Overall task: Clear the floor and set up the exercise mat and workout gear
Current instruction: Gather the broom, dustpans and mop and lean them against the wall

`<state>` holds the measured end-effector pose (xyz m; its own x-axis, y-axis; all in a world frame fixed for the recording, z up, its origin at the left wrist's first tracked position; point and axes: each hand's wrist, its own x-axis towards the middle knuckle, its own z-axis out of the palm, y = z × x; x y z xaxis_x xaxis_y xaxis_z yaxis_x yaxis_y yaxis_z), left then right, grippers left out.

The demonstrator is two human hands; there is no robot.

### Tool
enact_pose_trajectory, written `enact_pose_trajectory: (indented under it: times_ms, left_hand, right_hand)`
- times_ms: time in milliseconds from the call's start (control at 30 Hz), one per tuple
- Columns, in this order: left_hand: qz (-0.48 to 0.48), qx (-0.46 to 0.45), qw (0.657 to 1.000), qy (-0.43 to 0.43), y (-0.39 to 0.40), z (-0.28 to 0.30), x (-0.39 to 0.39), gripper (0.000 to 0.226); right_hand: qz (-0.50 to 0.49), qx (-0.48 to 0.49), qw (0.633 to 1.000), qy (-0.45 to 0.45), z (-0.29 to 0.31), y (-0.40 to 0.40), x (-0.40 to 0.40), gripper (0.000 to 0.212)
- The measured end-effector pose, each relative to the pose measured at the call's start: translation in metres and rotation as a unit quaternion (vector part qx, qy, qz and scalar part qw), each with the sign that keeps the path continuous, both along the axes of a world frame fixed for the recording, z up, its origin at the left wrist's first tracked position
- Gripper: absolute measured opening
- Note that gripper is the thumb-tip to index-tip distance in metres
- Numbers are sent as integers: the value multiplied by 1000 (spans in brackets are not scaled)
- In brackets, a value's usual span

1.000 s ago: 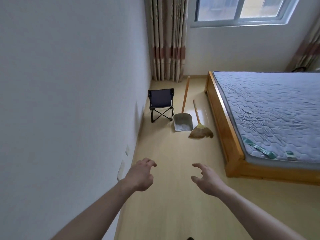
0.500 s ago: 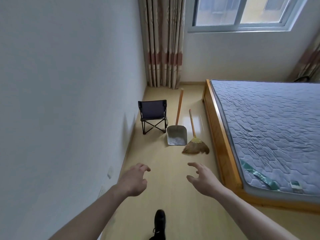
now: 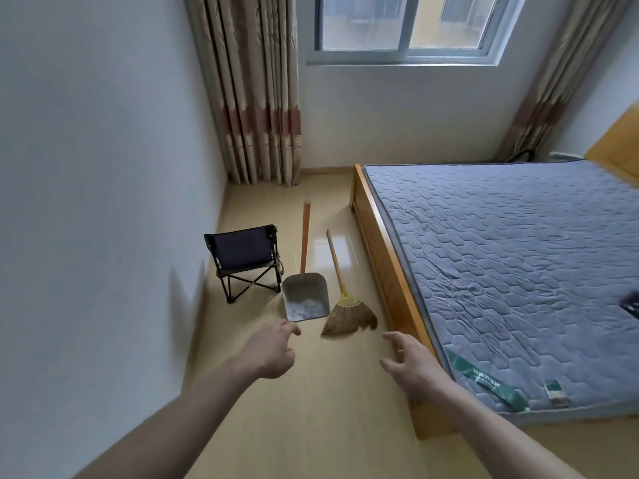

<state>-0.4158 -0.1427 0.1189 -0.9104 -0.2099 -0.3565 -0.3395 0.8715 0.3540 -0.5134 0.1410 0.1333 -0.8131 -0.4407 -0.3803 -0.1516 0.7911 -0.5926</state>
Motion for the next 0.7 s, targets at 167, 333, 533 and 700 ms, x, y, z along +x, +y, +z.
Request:
enact_pose_trajectory:
  times_ms: [167, 333, 533, 700]
  left_hand:
    - [-21, 8, 1000, -8, -13, 0, -72, 51]
    - [-18, -6, 1000, -13, -31, -8, -147, 50]
    - [44, 0, 999, -16, -53, -18, -243, 50]
    - [90, 8, 995, -36, -56, -21, -308, 51]
  right_hand:
    - [-6, 13, 1000, -11, -8, -8, -60, 58]
    - [3, 13, 1000, -9, -18, -28, -147, 59]
    - [38, -8, 999, -35, -36, -56, -268, 59]
    - [81, 8, 995, -50, -44, -71, -363, 59]
